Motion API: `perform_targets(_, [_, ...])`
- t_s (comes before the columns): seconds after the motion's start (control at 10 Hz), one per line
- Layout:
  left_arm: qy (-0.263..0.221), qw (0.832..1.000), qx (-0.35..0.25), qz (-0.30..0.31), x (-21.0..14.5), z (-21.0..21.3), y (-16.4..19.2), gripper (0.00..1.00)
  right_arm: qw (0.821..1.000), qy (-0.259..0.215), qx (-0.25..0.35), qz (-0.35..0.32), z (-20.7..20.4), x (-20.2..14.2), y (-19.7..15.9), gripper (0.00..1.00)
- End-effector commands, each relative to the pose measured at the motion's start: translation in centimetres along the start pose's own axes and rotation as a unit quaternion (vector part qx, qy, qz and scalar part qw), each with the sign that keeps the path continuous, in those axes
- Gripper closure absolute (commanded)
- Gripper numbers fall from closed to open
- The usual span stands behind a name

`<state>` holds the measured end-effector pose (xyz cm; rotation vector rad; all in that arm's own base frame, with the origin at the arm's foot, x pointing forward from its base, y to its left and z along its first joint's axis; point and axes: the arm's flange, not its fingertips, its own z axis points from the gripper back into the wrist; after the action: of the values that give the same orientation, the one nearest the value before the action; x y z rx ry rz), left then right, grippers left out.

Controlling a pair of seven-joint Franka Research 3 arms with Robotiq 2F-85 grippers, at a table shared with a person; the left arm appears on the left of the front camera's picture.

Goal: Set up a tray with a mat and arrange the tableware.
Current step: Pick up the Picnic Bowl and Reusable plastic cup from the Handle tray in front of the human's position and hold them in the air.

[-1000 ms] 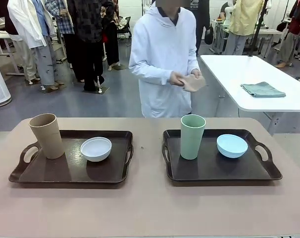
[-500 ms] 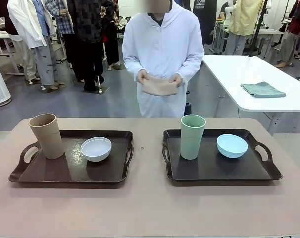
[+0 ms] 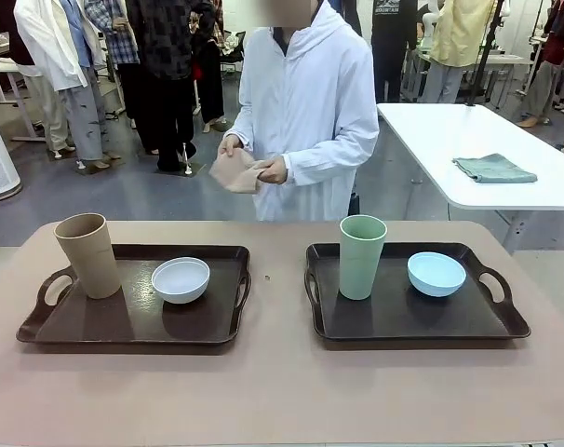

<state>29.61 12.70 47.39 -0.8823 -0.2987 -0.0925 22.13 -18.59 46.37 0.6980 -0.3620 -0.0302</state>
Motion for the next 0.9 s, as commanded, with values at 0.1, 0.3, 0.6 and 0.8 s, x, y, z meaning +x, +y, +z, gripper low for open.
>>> perform_targets(0.1, [-0.006,1.0,-0.011,-0.01,0.12,0.15,0.17,0.0,1.0,-0.004,0.014,0.006,-0.02,0.08,-0.05,0.0])
perform_targets(0.3, [-0.006,1.0,-0.011,-0.01,0.12,0.15,0.17,0.0,1.0,-0.004,0.014,0.006,-0.02,0.08,-0.05,0.0])
perform_targets(0.6, [-0.006,1.0,-0.011,-0.01,0.12,0.15,0.17,0.0,1.0,-0.004,0.014,0.006,-0.02,0.08,-0.05,0.0])
perform_targets(0.8, [-0.006,1.0,-0.011,-0.01,0.12,0.15,0.17,0.0,1.0,-0.004,0.014,0.006,-0.02,0.08,-0.05,0.0])
